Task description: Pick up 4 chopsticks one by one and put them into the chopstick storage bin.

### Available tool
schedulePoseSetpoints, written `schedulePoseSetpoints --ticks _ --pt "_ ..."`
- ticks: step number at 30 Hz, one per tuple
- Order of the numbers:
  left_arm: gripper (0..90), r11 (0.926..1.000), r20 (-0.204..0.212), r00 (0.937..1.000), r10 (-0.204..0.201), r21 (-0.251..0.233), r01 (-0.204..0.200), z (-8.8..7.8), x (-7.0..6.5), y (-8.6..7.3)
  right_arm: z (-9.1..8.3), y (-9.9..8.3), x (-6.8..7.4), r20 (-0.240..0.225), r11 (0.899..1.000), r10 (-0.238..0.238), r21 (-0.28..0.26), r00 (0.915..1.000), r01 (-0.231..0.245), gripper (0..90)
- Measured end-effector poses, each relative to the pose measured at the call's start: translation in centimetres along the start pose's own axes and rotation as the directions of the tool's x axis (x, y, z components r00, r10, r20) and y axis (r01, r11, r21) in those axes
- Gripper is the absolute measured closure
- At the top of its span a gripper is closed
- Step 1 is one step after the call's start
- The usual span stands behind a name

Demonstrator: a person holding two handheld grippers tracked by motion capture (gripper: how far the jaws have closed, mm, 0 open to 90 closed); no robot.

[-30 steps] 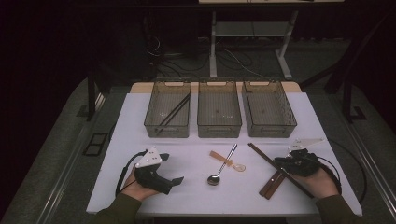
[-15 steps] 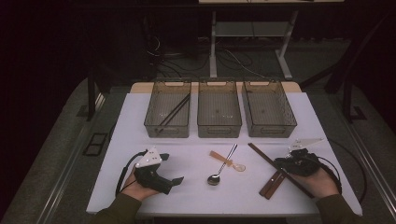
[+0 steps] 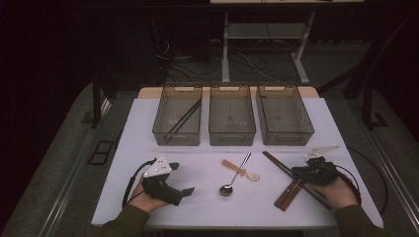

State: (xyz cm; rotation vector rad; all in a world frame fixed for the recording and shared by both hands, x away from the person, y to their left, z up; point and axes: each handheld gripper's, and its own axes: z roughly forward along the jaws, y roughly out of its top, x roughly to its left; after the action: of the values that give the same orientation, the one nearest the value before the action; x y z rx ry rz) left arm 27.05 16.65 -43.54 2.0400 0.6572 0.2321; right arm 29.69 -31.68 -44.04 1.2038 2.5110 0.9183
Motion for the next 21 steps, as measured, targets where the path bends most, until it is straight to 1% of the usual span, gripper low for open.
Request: schedulePoseSetpoints --ticks 3,13,21 --pt "0.0 1.0 0.0 1.0 0.0 0.0 0.0 0.0 0.0 0.0 0.21 -0.06 -0.06 0.004 1.0 -0.006 0.013 1.0 0.006 82.8" --pt "0.0 1.0 0.001 1.0 -0.002 -0.004 0.002 -0.01 0.01 -0.04 0.19 -0.01 -0.16 -0.001 1.0 -0.008 0.014 1.0 0.008 83.9" --pt "0.0 1.0 0.004 1.0 0.0 -0.001 0.0 -0.01 0.02 -0.08 -0.39 0.26 -0.2 -0.012 1.0 -0.006 -0.012 0.9999 0.006 84.2"
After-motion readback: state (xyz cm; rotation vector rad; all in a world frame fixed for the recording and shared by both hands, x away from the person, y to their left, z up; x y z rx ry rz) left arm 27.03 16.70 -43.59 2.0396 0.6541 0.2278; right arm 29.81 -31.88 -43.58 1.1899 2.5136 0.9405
